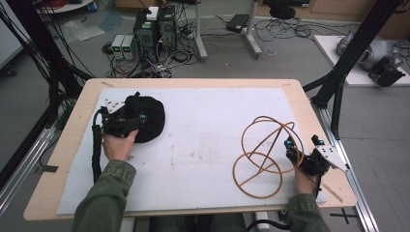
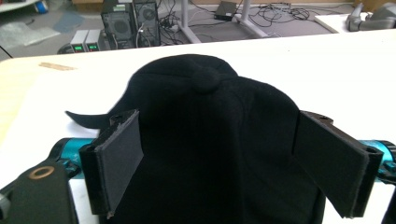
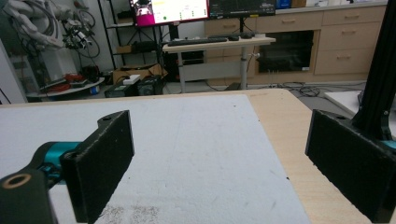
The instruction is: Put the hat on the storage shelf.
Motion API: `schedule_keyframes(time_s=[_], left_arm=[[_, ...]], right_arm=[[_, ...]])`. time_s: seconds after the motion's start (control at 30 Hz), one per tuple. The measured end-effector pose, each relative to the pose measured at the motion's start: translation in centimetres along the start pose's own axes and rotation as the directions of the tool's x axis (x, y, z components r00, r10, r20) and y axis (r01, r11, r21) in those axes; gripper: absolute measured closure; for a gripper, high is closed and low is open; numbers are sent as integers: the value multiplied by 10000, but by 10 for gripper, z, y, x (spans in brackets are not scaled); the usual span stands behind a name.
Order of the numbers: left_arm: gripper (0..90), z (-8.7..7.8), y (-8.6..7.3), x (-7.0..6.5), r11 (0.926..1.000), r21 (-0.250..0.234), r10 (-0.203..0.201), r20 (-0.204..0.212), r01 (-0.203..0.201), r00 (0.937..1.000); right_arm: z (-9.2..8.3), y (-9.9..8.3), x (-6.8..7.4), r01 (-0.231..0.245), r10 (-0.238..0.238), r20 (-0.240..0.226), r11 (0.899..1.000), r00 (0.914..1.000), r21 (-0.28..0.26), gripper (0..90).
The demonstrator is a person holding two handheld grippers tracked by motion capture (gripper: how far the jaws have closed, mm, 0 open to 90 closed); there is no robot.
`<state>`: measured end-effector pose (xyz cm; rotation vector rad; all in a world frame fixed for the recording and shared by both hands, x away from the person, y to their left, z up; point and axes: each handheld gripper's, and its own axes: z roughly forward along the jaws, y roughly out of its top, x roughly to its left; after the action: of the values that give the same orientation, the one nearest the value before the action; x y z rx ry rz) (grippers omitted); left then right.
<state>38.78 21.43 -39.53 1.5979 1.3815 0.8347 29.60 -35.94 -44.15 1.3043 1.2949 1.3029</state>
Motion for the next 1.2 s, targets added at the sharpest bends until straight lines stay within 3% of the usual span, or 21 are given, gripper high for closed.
schedule_keyframes(time_s=[0.1,0.17,0.27,0.37,0.5,0.6,0.63,0.67,0.7,0.8,0.9,1.1,1.2], left_arm=[[178,7,-3,0,9993,353,-146,-18,147,9999],[200,8,-5,0,9987,501,38,-39,-36,10000],[230,5,-4,-1,9993,347,172,-217,-165,9996],[268,3,-3,-2,9992,327,245,-144,-241,9996],[325,7,-7,-6,9965,721,432,-59,-426,9991],[339,10,-9,-6,9938,1021,474,-233,-448,9986],[373,11,-10,-6,9931,1081,480,-310,-444,9984],[488,12,-11,-5,9923,1170,443,-252,-411,9987],[664,11,-11,-4,9923,1194,318,51,-322,9995],[871,9,-10,-4,9922,1189,368,156,-384,9992],[877,9,-10,-2,9927,1164,291,244,-317,9993],[877,6,-12,-5,9954,745,578,316,-601,9978],[876,4,-12,-4,9976,555,405,393,-426,9984]], right_arm=[[-1,0,0,-20,20,18,10000,10000,-42,70],[-1,1,0,-49,49,4,10000,10000,-32,70],[-1,1,0,-64,64,12,10000,10000,-34,71],[-1,1,0,-14,14,-17,10000,10000,-27,71],[-1,1,0,-140,140,2,9999,9999,-23,71],[-2,2,0,-99,98,-30,9999,9999,-75,71],[-2,2,0,-107,106,-39,9999,9999,-71,70],[-2,2,0,-143,142,-39,9999,9999,-54,71],[-2,2,0,-153,153,-53,9999,9999,-48,71],[-1,2,-1,-166,166,-52,9999,9998,8,71],[-2,2,-1,-163,163,-63,9999,9998,19,71],[-2,2,-1,-113,114,-78,9999,9999,45,71],[-2,2,-1,-87,87,-98,10000,9999,-14,71]])
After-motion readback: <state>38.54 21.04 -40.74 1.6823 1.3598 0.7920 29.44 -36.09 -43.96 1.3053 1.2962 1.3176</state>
